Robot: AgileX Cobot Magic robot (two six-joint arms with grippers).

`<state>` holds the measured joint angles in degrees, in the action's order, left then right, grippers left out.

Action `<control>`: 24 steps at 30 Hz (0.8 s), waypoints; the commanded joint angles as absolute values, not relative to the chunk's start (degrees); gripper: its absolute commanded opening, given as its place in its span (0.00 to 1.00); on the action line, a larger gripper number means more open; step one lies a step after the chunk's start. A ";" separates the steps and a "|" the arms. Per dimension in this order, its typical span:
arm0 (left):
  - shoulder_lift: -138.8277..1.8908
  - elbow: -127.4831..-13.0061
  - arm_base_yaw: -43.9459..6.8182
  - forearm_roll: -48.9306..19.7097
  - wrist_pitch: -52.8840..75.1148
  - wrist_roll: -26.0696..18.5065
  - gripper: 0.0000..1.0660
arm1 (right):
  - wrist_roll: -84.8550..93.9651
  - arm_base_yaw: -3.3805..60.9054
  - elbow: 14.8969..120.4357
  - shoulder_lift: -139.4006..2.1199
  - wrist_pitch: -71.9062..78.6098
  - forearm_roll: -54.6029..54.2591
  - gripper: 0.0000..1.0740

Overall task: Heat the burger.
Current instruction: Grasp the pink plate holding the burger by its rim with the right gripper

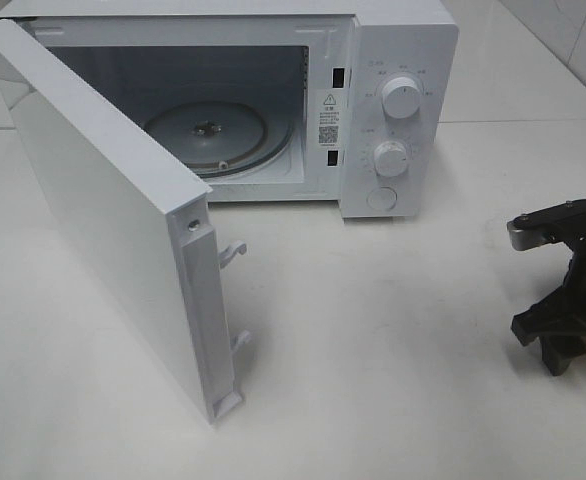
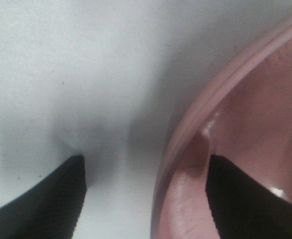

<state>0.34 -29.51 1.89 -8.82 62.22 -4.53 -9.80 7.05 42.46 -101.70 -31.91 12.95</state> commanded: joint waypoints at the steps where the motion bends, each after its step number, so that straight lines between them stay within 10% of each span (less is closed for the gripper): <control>1: 1.20 -29.56 1.78 -9.34 61.48 -4.41 0.94 | -11.63 6.70 42.06 -102.56 -32.43 14.73 0.41; 8: 1.20 -29.56 1.78 -9.34 61.48 -4.41 0.94 | -13.01 6.70 42.06 -102.56 -33.29 14.90 0.00; 24: 1.20 -29.56 1.78 -9.34 61.48 -4.41 0.94 | -20.91 9.68 42.34 -101.01 -36.33 23.43 0.00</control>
<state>0.34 -29.51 1.89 -8.82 62.22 -4.53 -18.62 8.77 42.51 -101.81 -35.52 20.91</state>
